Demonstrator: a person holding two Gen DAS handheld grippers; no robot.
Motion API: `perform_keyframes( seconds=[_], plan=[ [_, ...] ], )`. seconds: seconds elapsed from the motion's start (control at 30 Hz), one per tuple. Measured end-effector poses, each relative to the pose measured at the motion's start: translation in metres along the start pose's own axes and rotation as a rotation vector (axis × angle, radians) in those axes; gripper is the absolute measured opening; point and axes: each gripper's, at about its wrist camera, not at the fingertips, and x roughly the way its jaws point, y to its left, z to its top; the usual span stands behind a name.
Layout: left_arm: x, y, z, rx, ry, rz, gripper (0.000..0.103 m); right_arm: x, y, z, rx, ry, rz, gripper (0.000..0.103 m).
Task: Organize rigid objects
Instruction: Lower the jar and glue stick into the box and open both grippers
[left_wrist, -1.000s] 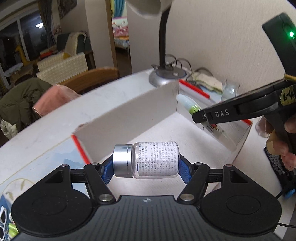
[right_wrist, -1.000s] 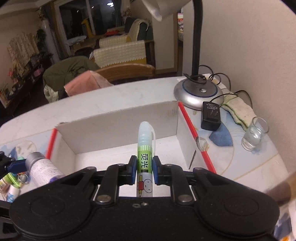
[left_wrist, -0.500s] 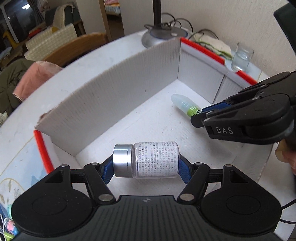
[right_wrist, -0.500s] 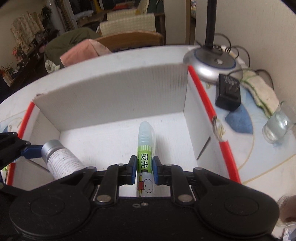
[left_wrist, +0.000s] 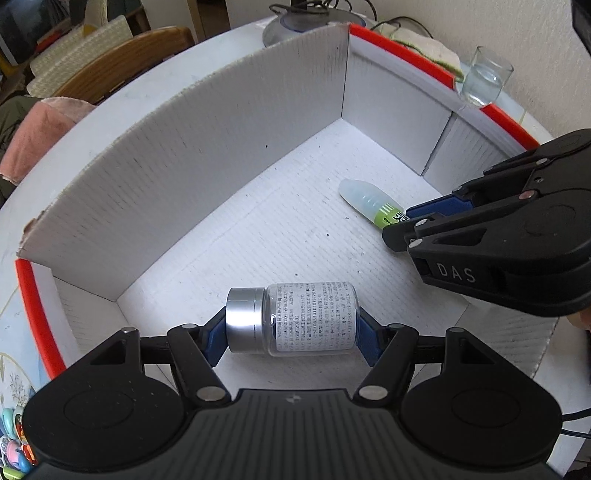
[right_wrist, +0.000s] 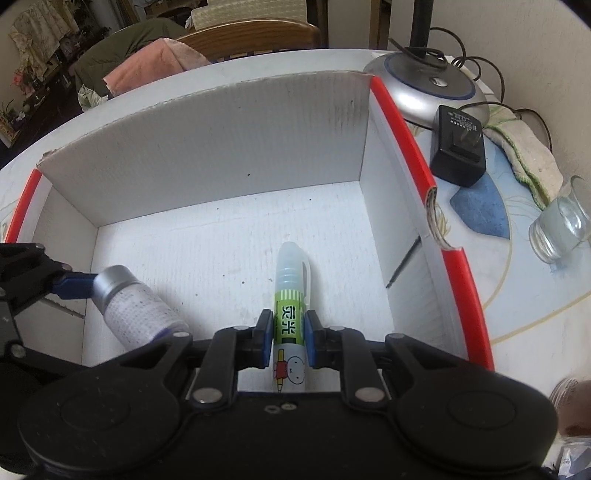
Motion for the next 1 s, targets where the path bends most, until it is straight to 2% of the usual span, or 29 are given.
perform_keyframes(
  seconds=[0.3,0.43,0.8,1.0],
  plan=[
    [0.01,0.001,0.003,-0.009,0.05,-0.002,0.068,0.001,-0.006,0.003,0.016,0.007,0.0,0.017],
    [0.009,0.0,0.003,-0.009,0.046,0.001,0.069,-0.003,-0.008,0.003,0.023,-0.005,0.011,0.022],
    [-0.017,0.0,-0.006,-0.027,-0.034,0.013,0.069,-0.018,-0.005,0.002,0.02,-0.044,0.038,0.028],
    [-0.045,0.007,-0.019,-0.064,-0.115,0.031,0.069,-0.037,0.008,-0.005,-0.021,-0.08,0.06,0.037]
  ],
)
